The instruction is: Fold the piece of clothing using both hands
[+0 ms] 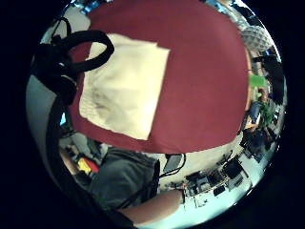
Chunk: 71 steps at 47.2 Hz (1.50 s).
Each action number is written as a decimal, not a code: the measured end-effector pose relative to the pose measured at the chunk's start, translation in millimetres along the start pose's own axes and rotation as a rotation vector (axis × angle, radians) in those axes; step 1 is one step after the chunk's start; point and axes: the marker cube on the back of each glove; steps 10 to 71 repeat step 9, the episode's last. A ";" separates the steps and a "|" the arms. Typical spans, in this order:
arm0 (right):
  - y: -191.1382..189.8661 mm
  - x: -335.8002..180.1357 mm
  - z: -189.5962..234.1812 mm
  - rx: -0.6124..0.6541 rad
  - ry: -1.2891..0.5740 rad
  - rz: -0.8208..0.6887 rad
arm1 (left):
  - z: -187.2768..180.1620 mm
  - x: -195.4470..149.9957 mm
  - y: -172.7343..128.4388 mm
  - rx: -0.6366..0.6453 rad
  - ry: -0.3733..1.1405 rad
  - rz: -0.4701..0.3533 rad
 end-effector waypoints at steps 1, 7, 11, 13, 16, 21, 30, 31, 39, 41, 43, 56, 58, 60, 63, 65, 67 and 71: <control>-1.5 2.1 -5.2 0.024 -0.009 0.001 | -1.6 0.4 0.3 0.004 0.002 0.000; -1.3 5.2 -18.6 0.078 -0.039 -0.001 | -4.5 2.2 -0.7 0.004 0.006 0.010; -2.3 6.4 -18.5 0.076 -0.037 0.002 | -5.0 2.2 0.2 0.002 0.004 0.008; -2.3 6.4 -18.5 0.076 -0.037 0.002 | -5.0 2.2 0.2 0.002 0.004 0.008; -2.3 6.4 -18.5 0.076 -0.037 0.002 | -5.0 2.2 0.2 0.002 0.004 0.008; -2.3 6.4 -18.5 0.076 -0.037 0.002 | -5.0 2.2 0.2 0.002 0.004 0.008; -2.3 6.4 -18.5 0.076 -0.037 0.002 | -5.0 2.2 0.2 0.002 0.004 0.008; -2.3 6.4 -18.5 0.076 -0.037 0.002 | -5.0 2.2 0.2 0.002 0.004 0.008; -2.3 6.4 -18.5 0.076 -0.037 0.002 | -5.0 2.2 0.2 0.002 0.004 0.008; -2.3 6.4 -18.5 0.076 -0.037 0.002 | -5.0 2.2 0.2 0.002 0.004 0.008; -2.3 6.4 -18.5 0.076 -0.037 0.002 | -5.0 2.2 0.2 0.002 0.004 0.008; -2.3 6.4 -18.5 0.076 -0.037 0.002 | -5.0 2.2 0.2 0.002 0.004 0.008; -2.3 6.4 -18.5 0.076 -0.037 0.002 | -5.0 2.2 0.2 0.002 0.004 0.008; -2.3 6.4 -18.5 0.076 -0.037 0.002 | -5.0 2.2 0.2 0.002 0.004 0.008; -2.3 6.4 -18.5 0.076 -0.037 0.002 | -5.0 2.2 0.2 0.002 0.004 0.008; -2.3 6.4 -18.5 0.076 -0.037 0.002 | -5.0 2.2 0.2 0.002 0.004 0.008; -2.3 6.4 -18.5 0.076 -0.037 0.002 | -5.0 2.2 0.2 0.002 0.004 0.008; -2.3 6.4 -18.5 0.076 -0.037 0.002 | -5.0 2.2 0.2 0.002 0.004 0.008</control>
